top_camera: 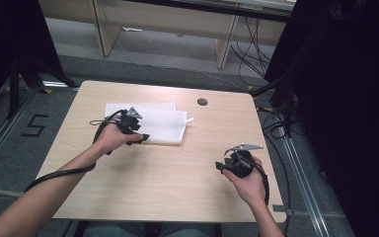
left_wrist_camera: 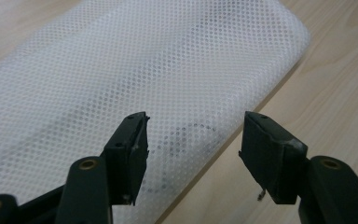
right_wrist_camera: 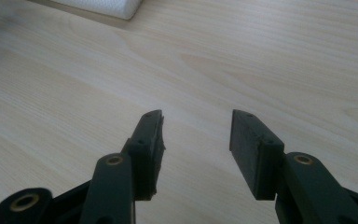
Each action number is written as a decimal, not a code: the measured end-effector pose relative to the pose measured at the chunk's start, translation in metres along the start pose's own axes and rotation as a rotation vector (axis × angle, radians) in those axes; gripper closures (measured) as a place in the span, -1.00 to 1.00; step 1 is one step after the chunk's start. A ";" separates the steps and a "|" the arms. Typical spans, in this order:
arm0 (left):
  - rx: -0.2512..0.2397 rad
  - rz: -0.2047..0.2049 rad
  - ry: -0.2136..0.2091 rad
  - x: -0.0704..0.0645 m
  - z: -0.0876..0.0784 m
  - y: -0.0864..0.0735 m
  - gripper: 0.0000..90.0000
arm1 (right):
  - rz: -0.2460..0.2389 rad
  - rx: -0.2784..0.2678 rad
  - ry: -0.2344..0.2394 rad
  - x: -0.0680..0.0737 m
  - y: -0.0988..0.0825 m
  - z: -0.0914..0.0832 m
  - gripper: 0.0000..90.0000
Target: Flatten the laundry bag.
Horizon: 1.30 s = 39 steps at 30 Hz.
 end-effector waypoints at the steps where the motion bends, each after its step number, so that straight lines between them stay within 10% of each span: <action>1: 0.027 -0.003 -0.013 -0.001 0.008 -0.001 -0.10 | 0.002 0.000 -0.003 0.000 0.000 -0.001 0.22; 9: 0.081 -0.037 -0.019 0.000 0.030 -0.008 -0.15 | -0.055 -0.050 0.012 -0.005 0.002 0.002 0.22; 20: 0.120 0.004 -0.009 0.001 0.037 -0.011 -0.03 | -0.004 0.014 0.011 0.000 0.000 -0.002 0.21; 24: 0.107 0.025 -0.006 0.001 0.039 -0.012 0.13 | -0.004 -0.063 0.005 0.000 0.002 0.004 0.20; 39: 0.127 0.126 0.046 -0.003 0.039 -0.011 0.83 | -0.002 -0.010 0.004 0.000 0.000 0.000 0.20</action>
Point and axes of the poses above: each handheld gripper's, and its own axes: z roughly forward along the jaws, y roughly out of its top, x roughly to its left, the point moved 6 cm from there along z, roughly forward along the jaws, and after that the axes turned 4 degrees about -y, right-handed, at the moved point
